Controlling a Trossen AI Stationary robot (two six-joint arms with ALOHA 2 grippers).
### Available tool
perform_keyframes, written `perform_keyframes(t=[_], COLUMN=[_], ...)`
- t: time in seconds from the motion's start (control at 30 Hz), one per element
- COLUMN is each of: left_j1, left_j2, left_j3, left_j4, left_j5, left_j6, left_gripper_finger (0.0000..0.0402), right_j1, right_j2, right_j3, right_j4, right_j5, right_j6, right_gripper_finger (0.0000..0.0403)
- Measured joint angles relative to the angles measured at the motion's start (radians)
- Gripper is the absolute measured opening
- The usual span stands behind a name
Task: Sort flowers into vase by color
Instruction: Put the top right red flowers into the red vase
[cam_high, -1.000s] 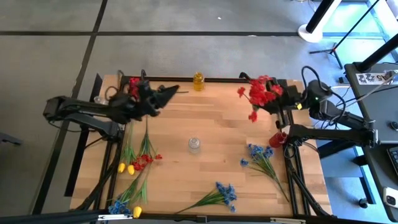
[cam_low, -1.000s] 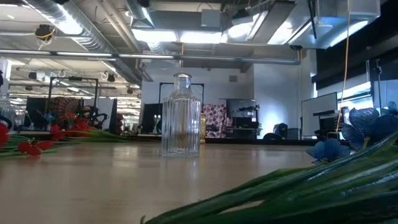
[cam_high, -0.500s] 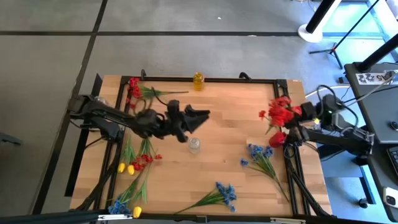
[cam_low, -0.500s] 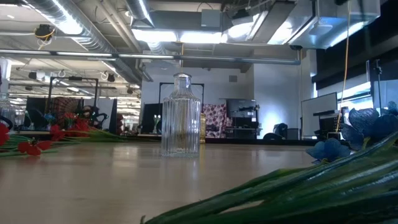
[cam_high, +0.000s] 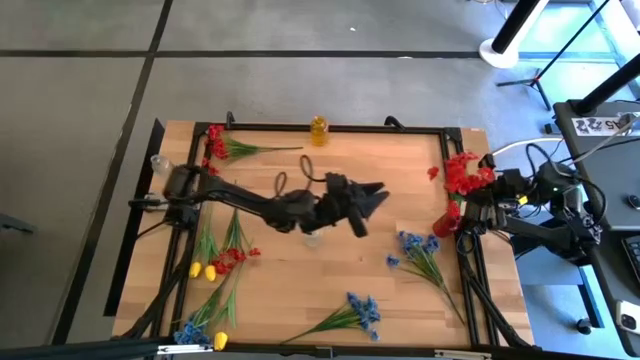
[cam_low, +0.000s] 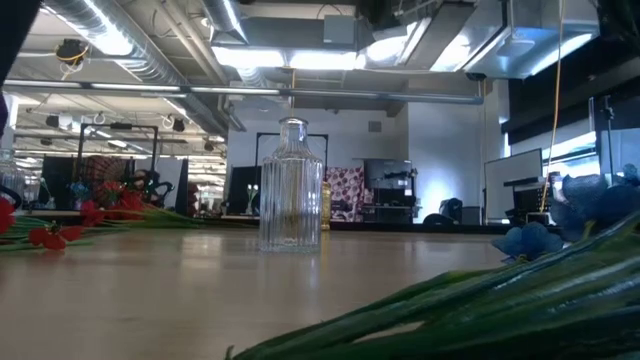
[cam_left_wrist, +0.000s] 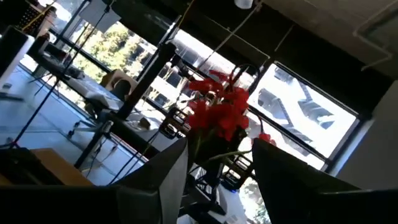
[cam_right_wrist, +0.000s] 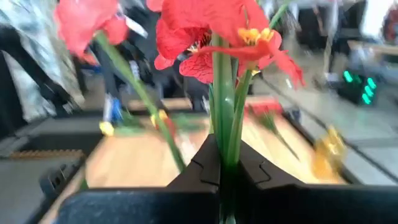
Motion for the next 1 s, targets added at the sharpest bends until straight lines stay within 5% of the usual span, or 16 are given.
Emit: perform_keyframes(t=[0.17,0.37,0.7,1.0], left_j1=[0.034,0.055,0.054,0.032], left_j2=[0.098,0.164,0.165,-0.004], left_j3=[0.11,0.215,0.24,0.24], left_j4=[-0.02,-0.151,-0.229,-0.519], left_j5=[-0.004,0.119,0.122,0.163], left_j6=[0.02,0.081,0.044,0.123], left_gripper_finger=[0.0176,0.0176,0.0176,0.0176], right_j1=[0.0,0.0,0.0,0.0], right_j2=[-0.022,-0.022,-0.023,-0.023], right_j3=[0.016,-0.009,-0.054,-0.051], right_j4=[0.004,-0.043,0.027,0.003], right_j5=[0.038,0.081,0.079,0.081], right_j6=[0.003,-0.01,0.0,0.097], right_gripper_finger=[0.0007,0.0009,0.001,0.0011])
